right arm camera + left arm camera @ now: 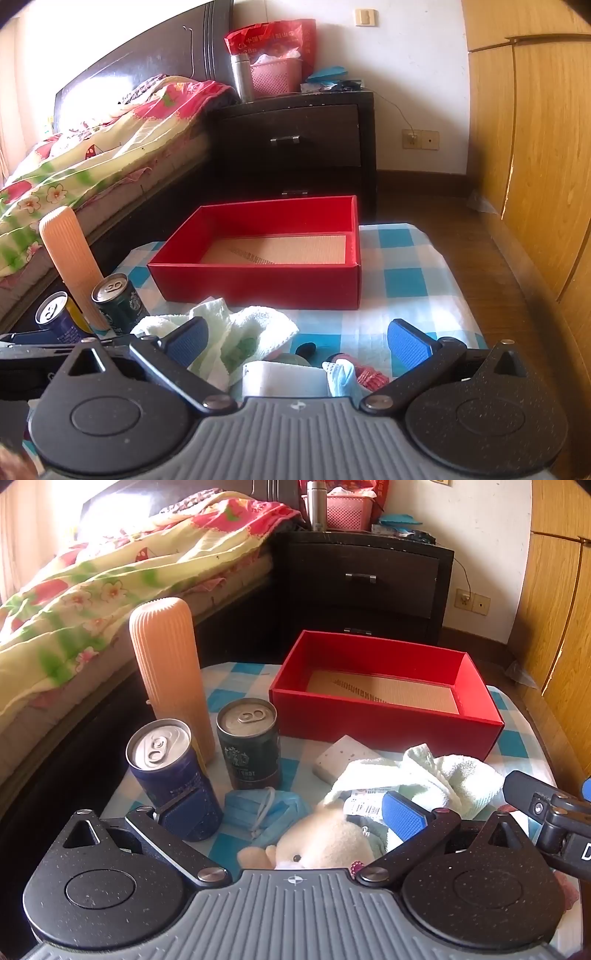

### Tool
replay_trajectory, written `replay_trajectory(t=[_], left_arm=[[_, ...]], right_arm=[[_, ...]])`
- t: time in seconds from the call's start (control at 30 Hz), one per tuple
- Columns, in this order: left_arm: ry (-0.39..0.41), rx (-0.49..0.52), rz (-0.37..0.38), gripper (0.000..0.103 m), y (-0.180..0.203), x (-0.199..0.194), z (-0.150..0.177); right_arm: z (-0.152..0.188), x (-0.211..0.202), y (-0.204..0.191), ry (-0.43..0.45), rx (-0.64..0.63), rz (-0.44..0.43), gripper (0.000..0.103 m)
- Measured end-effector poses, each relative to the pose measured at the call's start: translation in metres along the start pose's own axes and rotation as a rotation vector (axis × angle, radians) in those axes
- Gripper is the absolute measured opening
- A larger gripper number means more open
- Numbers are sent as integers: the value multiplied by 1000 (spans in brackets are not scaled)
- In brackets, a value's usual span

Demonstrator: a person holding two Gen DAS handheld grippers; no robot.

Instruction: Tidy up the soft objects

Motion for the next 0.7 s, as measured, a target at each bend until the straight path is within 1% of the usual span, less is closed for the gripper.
replay_trajectory(t=[0.7], left_arm=[[0, 1, 3, 98, 3, 0, 1]], right_arm=[[1, 0, -1, -4, -4, -3, 85]])
Point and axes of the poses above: each gripper's, at about its wrist camera, not at the fingertips, and x roughly the way its jaws point, y to its right, z to its underside, the point moved 8 cm from there along x, roughly the way its jaws point, and after that the axes turned 11 degrees about y, right-handed, at the moved point
